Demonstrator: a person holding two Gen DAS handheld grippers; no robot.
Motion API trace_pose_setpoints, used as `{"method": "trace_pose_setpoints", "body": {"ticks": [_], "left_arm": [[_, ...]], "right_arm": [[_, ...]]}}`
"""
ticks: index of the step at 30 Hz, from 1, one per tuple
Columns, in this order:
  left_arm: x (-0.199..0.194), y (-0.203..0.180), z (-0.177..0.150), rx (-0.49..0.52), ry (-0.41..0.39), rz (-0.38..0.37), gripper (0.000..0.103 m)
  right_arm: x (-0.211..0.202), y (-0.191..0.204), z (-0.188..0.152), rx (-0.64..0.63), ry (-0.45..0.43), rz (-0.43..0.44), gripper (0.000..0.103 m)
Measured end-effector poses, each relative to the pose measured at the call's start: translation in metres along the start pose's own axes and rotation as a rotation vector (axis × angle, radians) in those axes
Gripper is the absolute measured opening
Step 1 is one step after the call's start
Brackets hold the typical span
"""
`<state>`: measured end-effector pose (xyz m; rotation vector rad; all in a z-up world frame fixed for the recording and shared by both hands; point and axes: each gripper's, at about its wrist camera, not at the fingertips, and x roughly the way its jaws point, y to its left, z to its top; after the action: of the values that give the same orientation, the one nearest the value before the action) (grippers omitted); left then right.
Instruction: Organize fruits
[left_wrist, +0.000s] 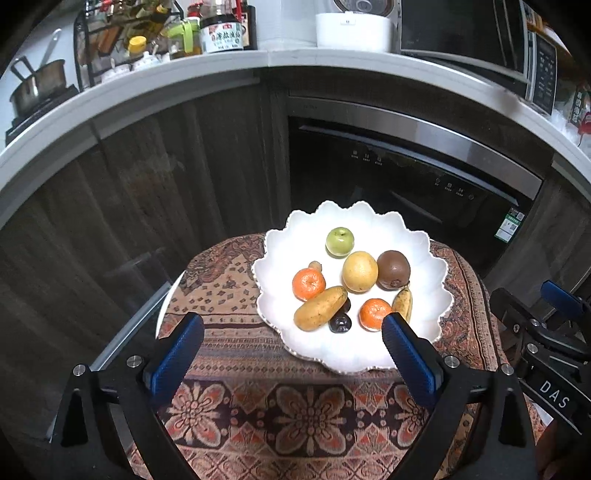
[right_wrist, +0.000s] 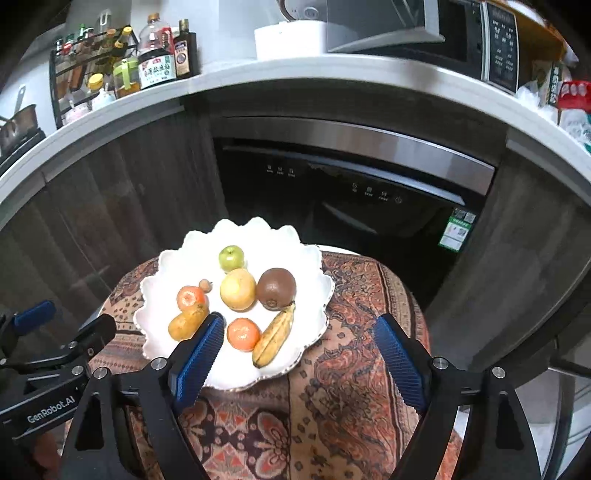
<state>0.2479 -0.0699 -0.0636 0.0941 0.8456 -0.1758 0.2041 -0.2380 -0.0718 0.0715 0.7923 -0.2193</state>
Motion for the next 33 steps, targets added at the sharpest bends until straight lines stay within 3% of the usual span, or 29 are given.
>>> {"method": "trace_pose_setpoints", "body": {"ticks": [18,33], "left_arm": [[-0.081,0.002,-0.040,-0.008,-0.057,0.043,0.102],[-0.119,0.000,-0.091,-0.017,-0.035,0.068,0.102]], "right_arm": [[-0.079,-0.001,-0.030,-0.037,-0.067,-0.001,0.091],[-0.118,-0.012,-0.072,-0.046,-0.077,0.006,0.091]]}}
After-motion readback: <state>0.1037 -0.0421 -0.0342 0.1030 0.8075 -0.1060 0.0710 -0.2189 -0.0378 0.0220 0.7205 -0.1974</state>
